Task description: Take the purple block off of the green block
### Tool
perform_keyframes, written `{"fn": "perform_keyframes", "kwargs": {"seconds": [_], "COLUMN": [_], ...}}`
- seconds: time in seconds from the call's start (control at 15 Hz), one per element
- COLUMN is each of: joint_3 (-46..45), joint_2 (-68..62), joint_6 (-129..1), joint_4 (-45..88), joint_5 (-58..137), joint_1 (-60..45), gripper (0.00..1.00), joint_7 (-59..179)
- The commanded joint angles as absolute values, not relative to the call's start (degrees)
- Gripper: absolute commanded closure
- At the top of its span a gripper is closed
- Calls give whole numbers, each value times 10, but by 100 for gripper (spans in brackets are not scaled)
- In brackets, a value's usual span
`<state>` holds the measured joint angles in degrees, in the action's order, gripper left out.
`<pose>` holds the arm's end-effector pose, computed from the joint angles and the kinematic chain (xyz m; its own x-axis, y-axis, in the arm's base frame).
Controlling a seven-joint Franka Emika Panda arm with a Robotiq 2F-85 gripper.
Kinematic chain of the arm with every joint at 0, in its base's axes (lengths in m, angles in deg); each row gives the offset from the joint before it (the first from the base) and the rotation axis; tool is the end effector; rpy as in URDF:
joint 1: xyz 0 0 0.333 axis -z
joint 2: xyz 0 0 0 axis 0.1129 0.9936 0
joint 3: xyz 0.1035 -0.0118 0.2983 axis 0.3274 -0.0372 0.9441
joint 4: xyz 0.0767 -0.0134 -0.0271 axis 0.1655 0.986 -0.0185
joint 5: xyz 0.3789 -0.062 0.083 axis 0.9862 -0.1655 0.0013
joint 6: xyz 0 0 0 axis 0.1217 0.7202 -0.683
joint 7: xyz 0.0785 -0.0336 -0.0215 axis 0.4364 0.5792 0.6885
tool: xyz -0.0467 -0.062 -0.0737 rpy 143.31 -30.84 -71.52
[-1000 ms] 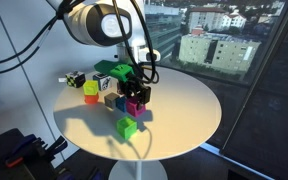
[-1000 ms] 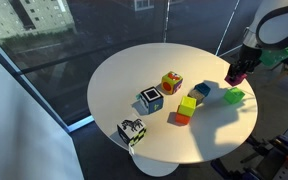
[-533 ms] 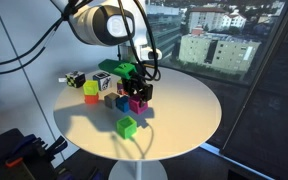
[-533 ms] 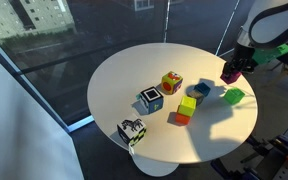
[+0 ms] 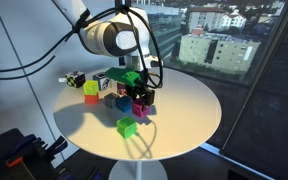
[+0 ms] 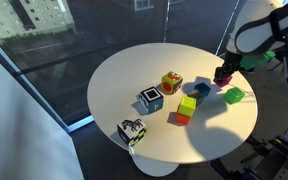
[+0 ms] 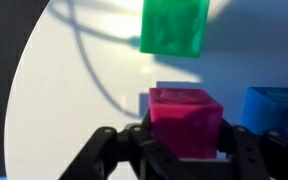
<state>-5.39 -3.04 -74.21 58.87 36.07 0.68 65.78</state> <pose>0.5175 -0.1461 0.2351 0.9860 -0.1648 -0.0254 -0.1616 -0.9818 0.0994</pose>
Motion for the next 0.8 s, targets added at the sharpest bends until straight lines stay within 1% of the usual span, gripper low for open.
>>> {"fn": "perform_keyframes", "kwargs": {"seconds": [0.0, 0.73], "joint_3": [-45, -19], "joint_2": [-2, 11], "joint_6": [-750, -749], "joint_4": [563, 555], "joint_5": [373, 420], "joint_1": [6, 11], "gripper": [73, 73], "joint_7": [653, 667]}}
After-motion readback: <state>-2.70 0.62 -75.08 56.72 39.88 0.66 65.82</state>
